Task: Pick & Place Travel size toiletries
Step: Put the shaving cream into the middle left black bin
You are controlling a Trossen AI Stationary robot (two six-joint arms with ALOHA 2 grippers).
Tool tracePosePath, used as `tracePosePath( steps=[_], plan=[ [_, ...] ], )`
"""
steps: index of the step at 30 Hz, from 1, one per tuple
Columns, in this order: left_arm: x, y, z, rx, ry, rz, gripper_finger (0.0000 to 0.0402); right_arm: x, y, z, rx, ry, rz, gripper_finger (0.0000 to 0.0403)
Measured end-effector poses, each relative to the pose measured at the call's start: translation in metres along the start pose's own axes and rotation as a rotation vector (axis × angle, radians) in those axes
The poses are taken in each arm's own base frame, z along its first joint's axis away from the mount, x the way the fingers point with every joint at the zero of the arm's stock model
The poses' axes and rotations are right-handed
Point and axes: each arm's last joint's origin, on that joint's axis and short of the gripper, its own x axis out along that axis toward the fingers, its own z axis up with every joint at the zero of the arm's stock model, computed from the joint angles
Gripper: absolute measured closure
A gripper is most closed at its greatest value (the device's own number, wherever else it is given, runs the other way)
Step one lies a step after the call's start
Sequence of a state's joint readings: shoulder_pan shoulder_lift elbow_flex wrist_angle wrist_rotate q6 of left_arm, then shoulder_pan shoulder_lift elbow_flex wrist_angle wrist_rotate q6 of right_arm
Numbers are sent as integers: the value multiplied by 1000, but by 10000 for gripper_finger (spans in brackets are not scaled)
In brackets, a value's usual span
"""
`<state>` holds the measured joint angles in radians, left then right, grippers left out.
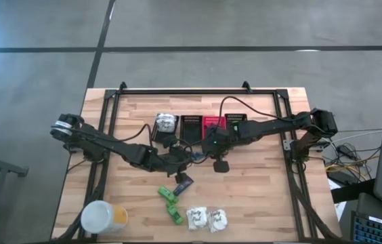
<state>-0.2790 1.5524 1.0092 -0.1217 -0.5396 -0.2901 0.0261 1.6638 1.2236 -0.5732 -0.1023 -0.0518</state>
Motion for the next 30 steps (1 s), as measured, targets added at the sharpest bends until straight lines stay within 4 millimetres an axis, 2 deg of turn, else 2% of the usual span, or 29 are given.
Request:
tracePosePath(
  steps=[5, 10, 16, 20, 24, 30],
  plan=[
    [0, 1, -2, -5, 22, 6, 268, -1, 0, 0, 0, -4, -2, 377],
    [0, 2, -4, -21, 37, 17, 266, -14, 1, 0, 0, -15, -15, 318],
    [0, 5, -8, -7, 60, 99, 266, -48, -1, -3, 28, -49, -206, 237],
    [0, 13, -12, -29, 78, 212, 267, -78, -4, -7, 109, -107, -417, 195],
    [7, 28, -8, -172, 40, 312, 267, -105, -6, -14, 240, -181, -587, 169],
    [23, 50, 7, -470, -50, 373, 267, -130, -3, -26, 375, -255, -617, 148]
  ],
)
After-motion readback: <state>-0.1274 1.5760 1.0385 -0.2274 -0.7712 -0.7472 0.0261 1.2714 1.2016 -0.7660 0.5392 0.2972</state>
